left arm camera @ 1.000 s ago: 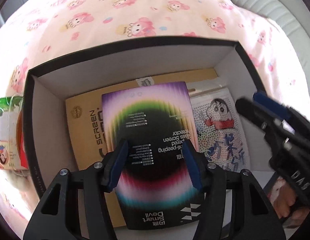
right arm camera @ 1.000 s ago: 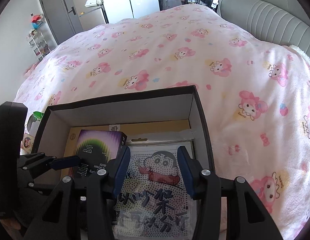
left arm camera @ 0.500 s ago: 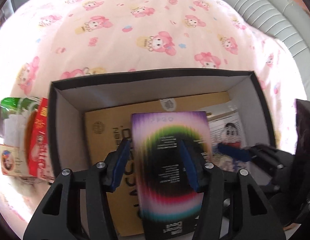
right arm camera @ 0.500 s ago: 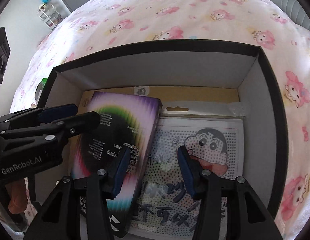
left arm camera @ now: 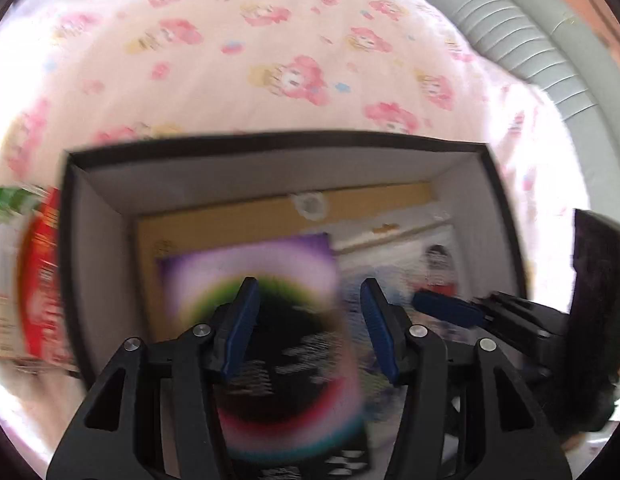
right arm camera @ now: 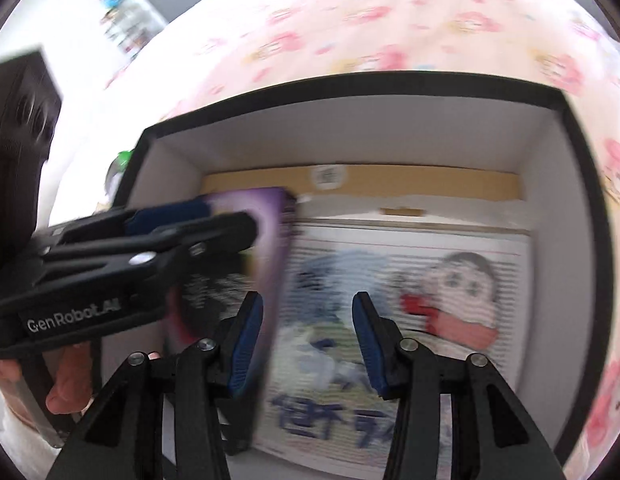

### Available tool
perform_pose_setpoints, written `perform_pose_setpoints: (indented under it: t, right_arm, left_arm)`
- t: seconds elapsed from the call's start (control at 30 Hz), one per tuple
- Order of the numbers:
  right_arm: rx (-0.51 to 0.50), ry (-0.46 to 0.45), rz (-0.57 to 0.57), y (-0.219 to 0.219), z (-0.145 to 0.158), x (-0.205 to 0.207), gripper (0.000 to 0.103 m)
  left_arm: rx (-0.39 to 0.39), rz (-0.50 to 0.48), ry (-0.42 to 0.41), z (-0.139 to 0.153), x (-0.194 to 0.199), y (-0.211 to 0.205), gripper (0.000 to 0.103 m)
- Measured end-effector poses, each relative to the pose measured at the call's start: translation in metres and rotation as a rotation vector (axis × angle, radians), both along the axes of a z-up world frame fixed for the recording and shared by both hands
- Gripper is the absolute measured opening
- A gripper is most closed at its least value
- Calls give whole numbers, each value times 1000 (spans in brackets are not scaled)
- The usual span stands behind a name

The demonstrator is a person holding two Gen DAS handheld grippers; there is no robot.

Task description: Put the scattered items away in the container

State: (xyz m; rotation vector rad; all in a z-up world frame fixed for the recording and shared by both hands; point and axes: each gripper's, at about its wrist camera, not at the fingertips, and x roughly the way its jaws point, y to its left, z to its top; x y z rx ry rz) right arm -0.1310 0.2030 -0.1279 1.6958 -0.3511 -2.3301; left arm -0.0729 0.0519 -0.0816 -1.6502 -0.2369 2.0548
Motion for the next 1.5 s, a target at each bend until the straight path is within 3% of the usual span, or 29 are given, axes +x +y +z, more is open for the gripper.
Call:
perform_pose_setpoints:
  t: [0.03, 0.1, 0.23, 0.3, 0.33, 0.53, 0.6, 0.67, 0.73, 0.8, 0.87, 1.0, 1.17, 1.23, 1.4, 1.5]
  right_arm:
    - [15, 2, -20, 4, 0, 1, 43]
    - [66, 19, -42, 8, 2, 4, 43]
    - [182, 94, -75, 9, 14, 11, 43]
    - [211, 119, -94, 9, 19, 13, 43]
    - [214, 124, -100, 14, 20, 11, 43]
    - [160, 80, -106, 25, 13, 9, 43]
    - [137, 71, -103, 22, 12, 6, 43]
    - [136, 66, -102, 22, 11, 5, 43]
    - [143, 45, -82, 23, 12, -2, 43]
    - [115, 38, -33, 19, 14, -15, 43]
    - [112, 23, 11, 17, 15, -34, 43]
    - [151, -23, 28, 12, -1, -71, 43]
    - [182, -48, 15, 5, -17, -91, 43]
    - [145, -78, 34, 3, -26, -95, 43]
    - [66, -109, 71, 12, -33, -89, 44]
    - [80, -87, 63, 17, -30, -83, 44]
  left_arm:
    - [36, -2, -20, -2, 0, 0, 52]
    - [13, -17, 6, 0, 1, 3, 52]
    - [-122, -63, 73, -1, 10, 19, 52]
    - [-294, -103, 143, -1, 17, 31, 56]
    - [-335, -121, 170, -1, 20, 35, 56]
    - [-456, -130, 178, -12, 20, 36, 59]
    - [-440, -108, 141, -16, 13, 27, 55]
    - [-342, -67, 88, -12, 3, 15, 47]
    - [-257, -37, 66, -1, -10, 7, 47]
    - [-225, -20, 77, 8, -24, 6, 46]
    - [-224, -4, 58, 5, -38, 6, 46]
    - [-284, 18, 27, -11, -58, 8, 31]
    - [-268, 3, -20, -26, -64, 12, 29]
    - [-214, 13, -49, -30, -63, 10, 29]
    - [-198, 15, -24, -28, -50, 4, 29]
    - [-199, 15, -20, -26, -49, 3, 29]
